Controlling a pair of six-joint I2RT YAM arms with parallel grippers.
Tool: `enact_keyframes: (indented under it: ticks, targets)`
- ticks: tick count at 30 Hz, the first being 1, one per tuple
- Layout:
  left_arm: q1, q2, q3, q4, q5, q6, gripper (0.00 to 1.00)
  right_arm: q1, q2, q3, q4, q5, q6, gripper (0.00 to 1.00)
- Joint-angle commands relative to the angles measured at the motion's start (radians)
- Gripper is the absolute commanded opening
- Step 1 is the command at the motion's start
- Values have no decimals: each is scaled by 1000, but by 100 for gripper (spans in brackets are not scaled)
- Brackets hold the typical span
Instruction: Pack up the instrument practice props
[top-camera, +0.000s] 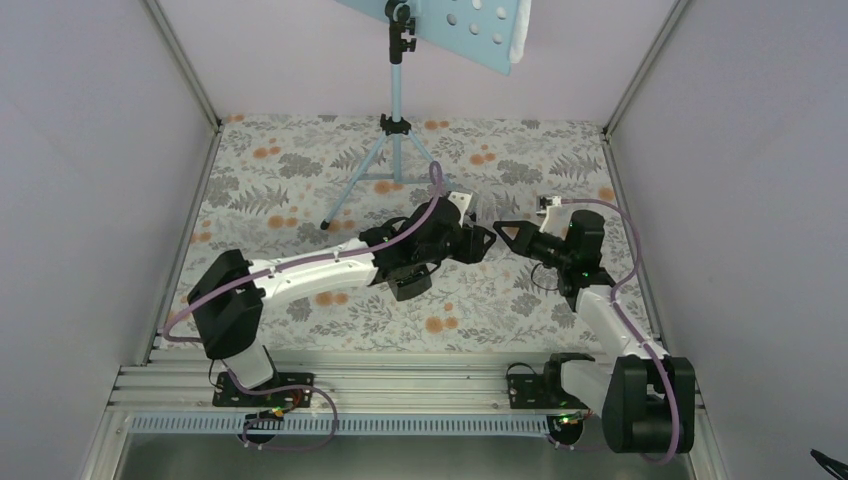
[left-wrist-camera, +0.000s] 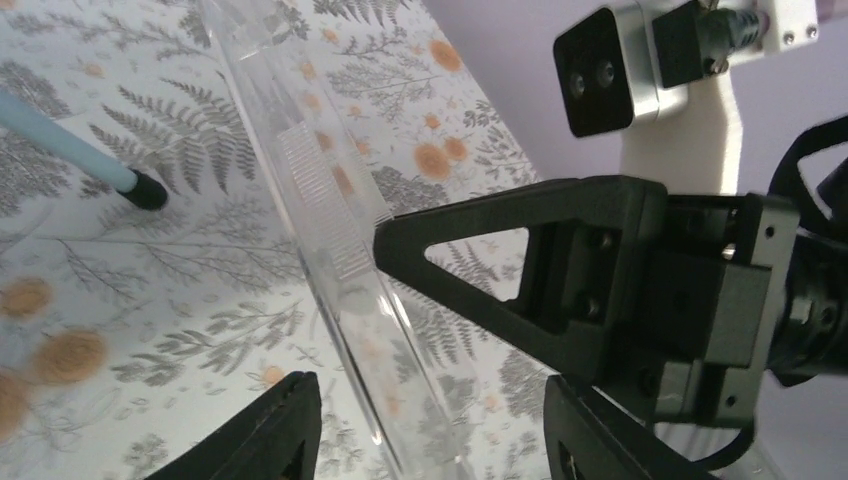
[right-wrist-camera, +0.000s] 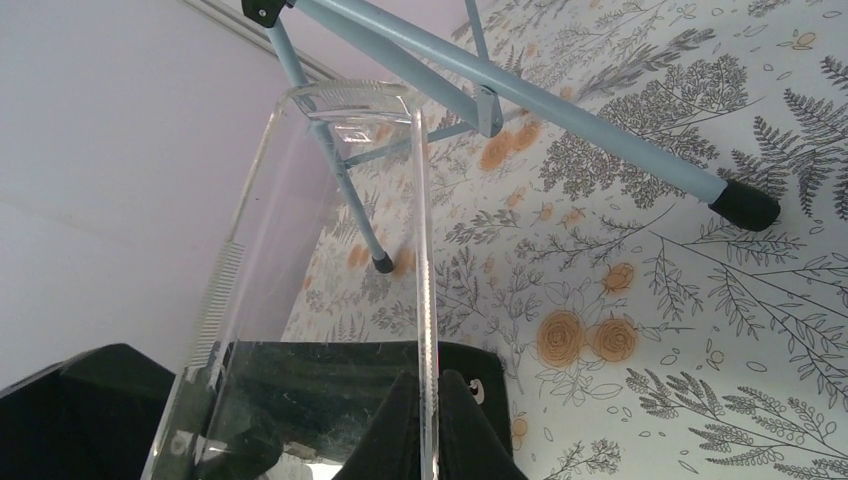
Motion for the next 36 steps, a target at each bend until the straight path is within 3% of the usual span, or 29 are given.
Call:
enact_keyframes:
  ticks: [1, 14, 15, 18, 20, 25, 29, 32, 36]
  targets:
    - [0, 14, 10, 101, 51, -12, 52, 16, -16, 6, 27, -3, 10, 4]
    - [28, -42, -92, 175, 60, -68, 24, 27, -65, 15, 53, -17, -62, 4]
    - [32, -54, -106, 180, 60, -69, 21, 27, -78, 24, 42, -20, -78, 8]
    - [50, -109, -154, 209, 74, -64, 15, 26, -129, 49, 17, -26, -123, 32]
    - [74, -159, -198, 248, 118, -54, 12, 26, -169, 49, 54, -58, -115, 41]
    - [173, -293, -339, 386, 355, -42, 4, 22, -215, 26, 240, -178, -37, 72]
    - [206, -386, -398, 419, 532, 9, 4, 25, -207, -6, 506, -312, 119, 96]
    - [207, -445, -427, 454, 634, 29, 2, 53, -205, 2, 677, -376, 226, 100]
    - [207, -495, -475, 586, 777, -9, 2, 147, -208, 64, 755, -393, 269, 100]
